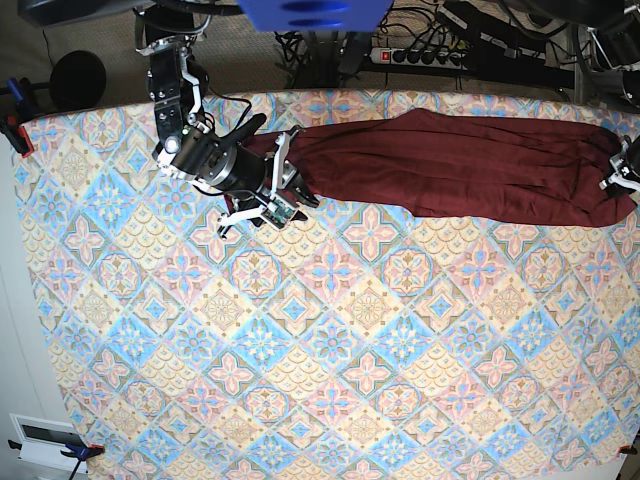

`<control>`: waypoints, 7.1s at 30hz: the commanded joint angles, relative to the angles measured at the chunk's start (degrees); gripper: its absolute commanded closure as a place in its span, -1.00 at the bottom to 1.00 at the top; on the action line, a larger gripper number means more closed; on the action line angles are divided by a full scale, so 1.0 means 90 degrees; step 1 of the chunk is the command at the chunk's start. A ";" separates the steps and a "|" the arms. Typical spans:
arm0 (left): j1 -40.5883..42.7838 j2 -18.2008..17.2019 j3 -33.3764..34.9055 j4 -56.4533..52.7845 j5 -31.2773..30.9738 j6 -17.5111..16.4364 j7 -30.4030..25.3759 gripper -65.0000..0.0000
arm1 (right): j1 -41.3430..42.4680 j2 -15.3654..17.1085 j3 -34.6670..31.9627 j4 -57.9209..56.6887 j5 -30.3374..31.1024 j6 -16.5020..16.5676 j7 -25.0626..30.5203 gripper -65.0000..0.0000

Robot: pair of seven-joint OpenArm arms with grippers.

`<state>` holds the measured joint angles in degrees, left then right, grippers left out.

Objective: Layout the t-shirt on the table in an organized manner, then fold the t-shirt properly
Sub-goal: 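Lift the strip end with the left gripper and fold it toward the right gripper, then regrasp the strip end with the right gripper near its arm base, then lift the strip end with the right gripper and fold it onto the stack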

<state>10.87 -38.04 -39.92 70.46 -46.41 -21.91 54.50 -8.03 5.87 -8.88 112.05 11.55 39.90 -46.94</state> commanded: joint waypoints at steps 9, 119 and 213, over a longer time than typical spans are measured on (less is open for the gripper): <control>-0.0266 -0.0457 -0.0082 0.0460 -0.0435 -0.0022 0.0093 1.00 | 0.0077 -0.0002 0.0045 0.0136 0.0118 0.0011 0.0151 0.58; 0.0535 0.2151 -0.0082 0.2882 -0.1725 -0.0012 0.1510 0.19 | -0.0539 0.0545 0.2662 -0.1280 0.1564 0.0011 -0.1754 0.17; 0.0233 0.2513 -0.0033 0.2863 -0.1519 0.0027 0.1109 0.19 | 0.1513 -0.0247 0.2955 -0.1700 0.3400 0.0011 -0.1617 1.00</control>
<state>13.28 -14.52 -39.92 95.33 -58.87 -21.45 65.39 4.01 2.90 17.39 95.26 40.36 39.72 -63.61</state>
